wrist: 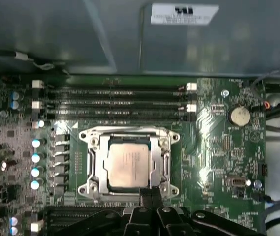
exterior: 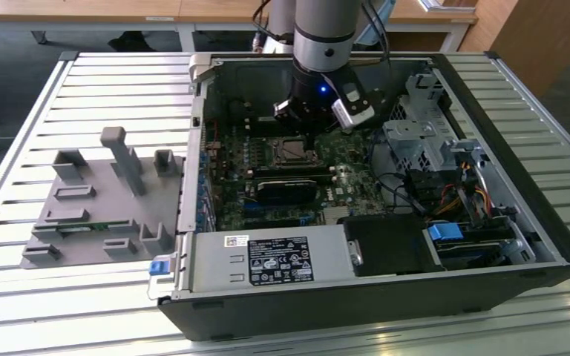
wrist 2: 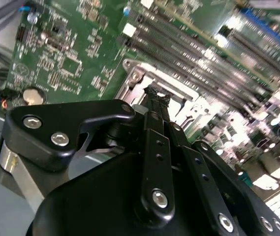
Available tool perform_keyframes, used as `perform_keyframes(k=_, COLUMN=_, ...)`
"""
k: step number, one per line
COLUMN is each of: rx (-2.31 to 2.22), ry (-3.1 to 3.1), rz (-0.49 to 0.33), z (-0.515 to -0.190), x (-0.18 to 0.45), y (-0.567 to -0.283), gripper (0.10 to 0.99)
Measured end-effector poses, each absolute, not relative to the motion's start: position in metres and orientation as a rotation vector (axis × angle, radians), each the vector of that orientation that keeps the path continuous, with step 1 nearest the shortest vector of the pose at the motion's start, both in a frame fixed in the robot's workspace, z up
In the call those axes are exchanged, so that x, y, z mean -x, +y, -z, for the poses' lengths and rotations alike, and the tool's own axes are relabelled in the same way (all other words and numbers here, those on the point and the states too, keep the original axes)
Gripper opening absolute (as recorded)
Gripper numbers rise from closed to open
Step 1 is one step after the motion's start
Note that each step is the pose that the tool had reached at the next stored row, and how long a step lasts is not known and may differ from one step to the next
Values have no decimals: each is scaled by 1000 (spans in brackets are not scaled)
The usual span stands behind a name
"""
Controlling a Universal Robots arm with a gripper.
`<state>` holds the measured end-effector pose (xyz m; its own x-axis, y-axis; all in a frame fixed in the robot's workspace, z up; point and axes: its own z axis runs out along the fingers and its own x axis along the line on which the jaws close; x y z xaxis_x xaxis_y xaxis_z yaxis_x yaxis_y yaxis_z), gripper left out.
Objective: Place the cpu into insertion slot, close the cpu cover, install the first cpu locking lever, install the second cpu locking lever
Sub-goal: 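Install the second cpu locking lever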
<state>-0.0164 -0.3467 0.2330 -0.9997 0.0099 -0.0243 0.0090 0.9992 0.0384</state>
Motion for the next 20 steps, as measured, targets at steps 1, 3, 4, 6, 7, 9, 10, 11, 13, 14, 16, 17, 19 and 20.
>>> perform_keyframes(k=1, rx=-15, ry=3116, rz=-60, z=-233, x=16, y=-349, gripper=114)
perform_keyframes(k=3, rx=-15, ry=3118, rz=-85, z=-233, x=16, y=-350, gripper=114)
perform_keyframes(k=4, rx=-16, ry=3119, rz=-113, z=-233, x=16, y=-351, gripper=114)
perform_keyframes(k=6, rx=-16, ry=3121, rz=-159, z=-233, x=16, y=-351, gripper=114)
perform_keyframes(k=7, rx=-16, ry=3122, rz=-164, z=-233, x=16, y=-352, gripper=114)
perform_keyframes(k=9, rx=-16, ry=3122, rz=-164, z=-233, x=16, y=-353, gripper=114)
perform_keyframes(k=10, rx=-16, ry=3122, rz=-164, z=-233, x=16, y=-353, gripper=114)
perform_keyframes(k=11, rx=-16, ry=3122, rz=-164, z=-233, x=16, y=-354, gripper=114)
perform_keyframes(k=13, rx=-16, ry=3122, rz=-164, z=-233, x=16, y=-357, gripper=114)
perform_keyframes(k=14, rx=-16, ry=3122, rz=-164, z=-233, x=16, y=-359, gripper=114)
perform_keyframes(k=16, rx=-16, ry=3122, rz=-164, z=-233, x=16, y=-362, gripper=114)
perform_keyframes(k=17, rx=-16, ry=3122, rz=-164, z=-233, x=16, y=-363, gripper=114)
perform_keyframes(k=19, rx=-16, ry=3122, rz=-164, z=-233, x=16, y=-366, gripper=114)
perform_keyframes(k=20, rx=-16, ry=3122, rz=-164, z=-233, x=16, y=-368, gripper=114)
